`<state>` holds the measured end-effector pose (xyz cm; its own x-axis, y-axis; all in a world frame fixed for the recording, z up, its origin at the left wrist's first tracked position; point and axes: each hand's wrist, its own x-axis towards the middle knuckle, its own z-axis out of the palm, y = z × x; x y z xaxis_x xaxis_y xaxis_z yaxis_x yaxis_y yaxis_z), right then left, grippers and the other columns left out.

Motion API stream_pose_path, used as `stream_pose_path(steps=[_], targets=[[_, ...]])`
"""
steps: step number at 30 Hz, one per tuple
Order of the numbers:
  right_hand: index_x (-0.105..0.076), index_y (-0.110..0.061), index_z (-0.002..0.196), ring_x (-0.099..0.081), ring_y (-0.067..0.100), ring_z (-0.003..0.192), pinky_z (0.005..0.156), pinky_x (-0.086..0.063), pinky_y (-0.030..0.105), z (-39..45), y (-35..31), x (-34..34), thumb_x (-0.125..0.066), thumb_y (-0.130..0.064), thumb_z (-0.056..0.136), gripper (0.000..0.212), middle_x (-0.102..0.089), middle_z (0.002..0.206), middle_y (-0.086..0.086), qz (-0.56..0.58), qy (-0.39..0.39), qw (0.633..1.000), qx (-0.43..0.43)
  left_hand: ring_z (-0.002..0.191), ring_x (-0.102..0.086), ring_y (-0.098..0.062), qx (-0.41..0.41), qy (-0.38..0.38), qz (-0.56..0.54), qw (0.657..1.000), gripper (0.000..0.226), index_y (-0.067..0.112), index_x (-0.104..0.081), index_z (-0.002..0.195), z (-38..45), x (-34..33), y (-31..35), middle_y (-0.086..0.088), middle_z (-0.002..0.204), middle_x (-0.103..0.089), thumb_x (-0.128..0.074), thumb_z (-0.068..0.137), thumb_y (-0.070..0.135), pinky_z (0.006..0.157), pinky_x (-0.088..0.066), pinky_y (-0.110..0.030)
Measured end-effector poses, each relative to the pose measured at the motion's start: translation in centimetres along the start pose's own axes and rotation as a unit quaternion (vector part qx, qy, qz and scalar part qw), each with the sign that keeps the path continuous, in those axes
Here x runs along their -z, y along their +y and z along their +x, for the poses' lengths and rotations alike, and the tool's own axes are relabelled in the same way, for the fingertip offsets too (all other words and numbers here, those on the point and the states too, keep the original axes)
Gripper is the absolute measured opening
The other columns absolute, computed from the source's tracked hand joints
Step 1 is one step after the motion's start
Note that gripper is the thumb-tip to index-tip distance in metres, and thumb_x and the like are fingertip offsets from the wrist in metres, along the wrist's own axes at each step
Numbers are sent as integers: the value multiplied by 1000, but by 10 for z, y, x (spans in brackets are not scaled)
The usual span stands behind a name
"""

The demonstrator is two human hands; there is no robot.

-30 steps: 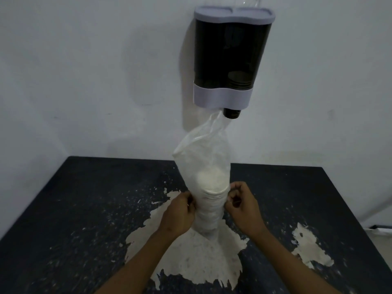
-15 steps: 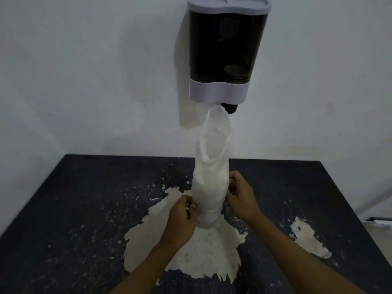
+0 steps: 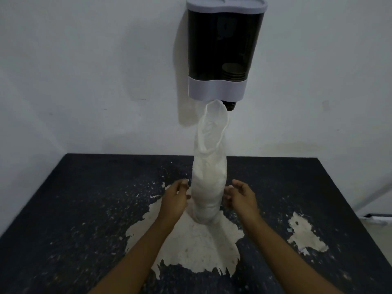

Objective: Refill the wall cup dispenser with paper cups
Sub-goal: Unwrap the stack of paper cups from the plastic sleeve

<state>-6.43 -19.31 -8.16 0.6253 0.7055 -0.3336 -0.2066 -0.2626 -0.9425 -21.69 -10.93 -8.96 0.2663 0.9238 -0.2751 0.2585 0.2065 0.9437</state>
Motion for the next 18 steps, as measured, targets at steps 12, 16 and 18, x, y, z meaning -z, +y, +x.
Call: stream_pose_path(steps=[12, 16, 18], targets=[[-46, -18, 133, -62, 20, 96, 88, -53, 40, -12, 1, -14, -55, -10, 92, 43, -66, 104, 6, 27, 29, 999, -19, 82, -68, -17, -12, -16, 62, 998, 18, 16, -66, 93, -4, -2, -7, -6, 97, -69, -49, 97, 20, 73, -55, -27], [-47, -14, 132, -62, 22, 99, 95, -52, 41, -11, -5, -14, -53, -7, 94, 40, -65, 105, 9, 24, 39, 999, -8, 78, -67, -18, -18, -1, 45, 999, 13, 11, -65, 94, -5, -7, -5, -9, 93, -68, -53, 95, 15, 67, -53, -23], [-48, -12, 130, -60, 21, 90, 85, -54, 36, -10, -4, -15, -50, -5, 95, 35, -62, 98, 9, 30, 47, 998, -9, 72, -66, -17, -10, 3, 21, 1000, 13, 9, -65, 89, -5, -8, -5, -12, 90, -68, -53, 94, 11, 64, -53, -23]])
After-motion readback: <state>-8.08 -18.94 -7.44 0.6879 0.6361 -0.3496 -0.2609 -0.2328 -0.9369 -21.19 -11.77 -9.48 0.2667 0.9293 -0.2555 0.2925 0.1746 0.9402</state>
